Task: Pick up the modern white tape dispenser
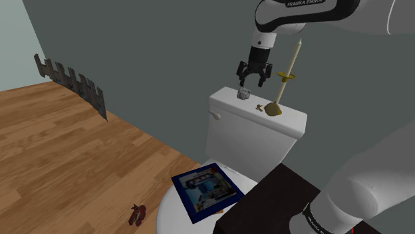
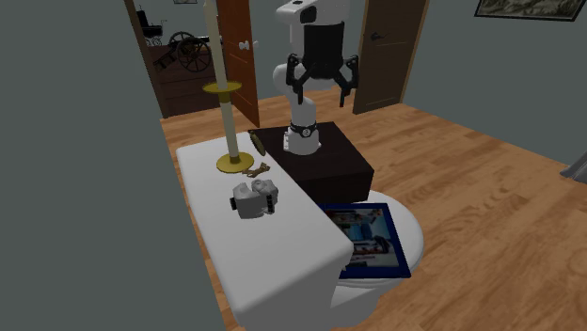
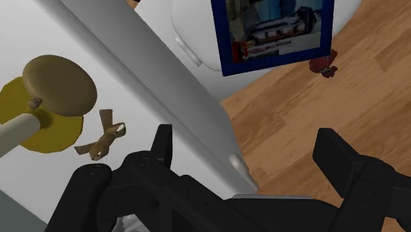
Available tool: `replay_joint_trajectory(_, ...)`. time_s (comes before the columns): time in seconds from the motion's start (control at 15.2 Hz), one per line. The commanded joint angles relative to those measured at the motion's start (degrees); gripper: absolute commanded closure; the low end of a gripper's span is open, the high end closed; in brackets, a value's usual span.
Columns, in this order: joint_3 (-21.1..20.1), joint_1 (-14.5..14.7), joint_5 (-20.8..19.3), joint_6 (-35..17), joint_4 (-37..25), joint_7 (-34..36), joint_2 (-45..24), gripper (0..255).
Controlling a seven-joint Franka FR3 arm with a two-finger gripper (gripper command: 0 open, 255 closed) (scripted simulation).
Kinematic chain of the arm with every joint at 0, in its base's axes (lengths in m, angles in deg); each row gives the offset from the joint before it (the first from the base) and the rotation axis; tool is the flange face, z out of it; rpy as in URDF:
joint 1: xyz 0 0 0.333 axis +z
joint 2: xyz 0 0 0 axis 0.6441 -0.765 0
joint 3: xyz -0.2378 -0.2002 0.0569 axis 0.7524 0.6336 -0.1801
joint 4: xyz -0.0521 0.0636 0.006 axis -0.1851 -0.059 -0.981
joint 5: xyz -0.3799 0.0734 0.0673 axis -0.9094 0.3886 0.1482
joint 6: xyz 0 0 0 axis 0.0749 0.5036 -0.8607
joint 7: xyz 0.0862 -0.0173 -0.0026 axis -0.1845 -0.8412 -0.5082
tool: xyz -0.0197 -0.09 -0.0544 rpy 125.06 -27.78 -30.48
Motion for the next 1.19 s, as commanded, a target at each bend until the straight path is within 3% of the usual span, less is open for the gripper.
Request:
replay_joint_trajectory(0.0, 0.77, -0.95, 0.45, -1.19, -3.21, 2.41, -4.48, 0)
replay_joint_trajectory(1.12, 7.94, -9.56, 8.19, -1.62, -34.00, 20.66, -36.96, 0)
